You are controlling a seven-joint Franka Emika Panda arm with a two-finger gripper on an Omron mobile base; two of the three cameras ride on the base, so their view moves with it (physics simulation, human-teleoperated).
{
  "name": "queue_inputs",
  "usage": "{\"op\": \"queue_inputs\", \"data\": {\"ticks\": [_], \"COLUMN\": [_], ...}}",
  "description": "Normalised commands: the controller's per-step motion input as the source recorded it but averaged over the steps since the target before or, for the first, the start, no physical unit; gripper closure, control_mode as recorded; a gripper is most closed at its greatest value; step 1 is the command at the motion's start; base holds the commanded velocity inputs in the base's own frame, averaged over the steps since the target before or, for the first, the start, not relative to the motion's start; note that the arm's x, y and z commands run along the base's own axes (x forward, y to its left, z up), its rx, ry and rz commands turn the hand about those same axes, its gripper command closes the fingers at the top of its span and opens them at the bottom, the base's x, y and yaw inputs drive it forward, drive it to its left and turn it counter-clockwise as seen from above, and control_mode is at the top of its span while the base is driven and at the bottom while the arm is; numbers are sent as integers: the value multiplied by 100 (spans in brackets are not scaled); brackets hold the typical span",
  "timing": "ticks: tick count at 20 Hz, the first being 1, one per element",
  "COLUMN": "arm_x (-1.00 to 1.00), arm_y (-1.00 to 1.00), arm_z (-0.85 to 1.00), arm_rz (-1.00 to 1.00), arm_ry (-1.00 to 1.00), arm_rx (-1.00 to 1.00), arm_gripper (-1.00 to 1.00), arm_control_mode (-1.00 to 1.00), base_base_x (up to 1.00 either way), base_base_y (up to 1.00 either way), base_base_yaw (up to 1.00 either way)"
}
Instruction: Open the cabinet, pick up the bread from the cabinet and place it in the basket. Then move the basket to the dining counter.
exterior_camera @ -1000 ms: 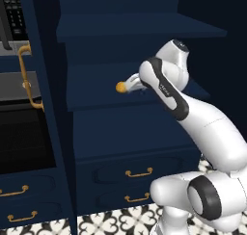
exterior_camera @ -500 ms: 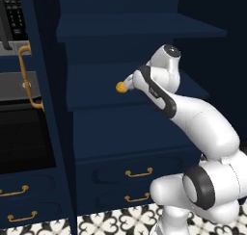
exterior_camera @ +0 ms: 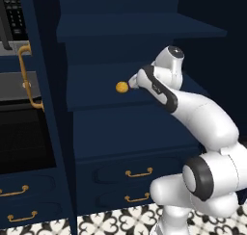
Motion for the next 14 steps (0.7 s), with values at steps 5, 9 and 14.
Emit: {"op": "queue_inputs", "data": {"ticks": [5, 9, 14], "arm_x": [43, 48, 33], "arm_y": [-1, 0, 5], "arm_z": [-27, -36, -32], "arm_rz": [0, 0, 0], "arm_ry": [0, 0, -5], "arm_rx": [0, -1, 0], "arm_gripper": [-100, -100, -100], "arm_control_mode": [-100, -100, -100], "base_base_x": [0, 0, 0], "base_base_y": [0, 0, 0], "base_base_yaw": [0, 0, 0]}}
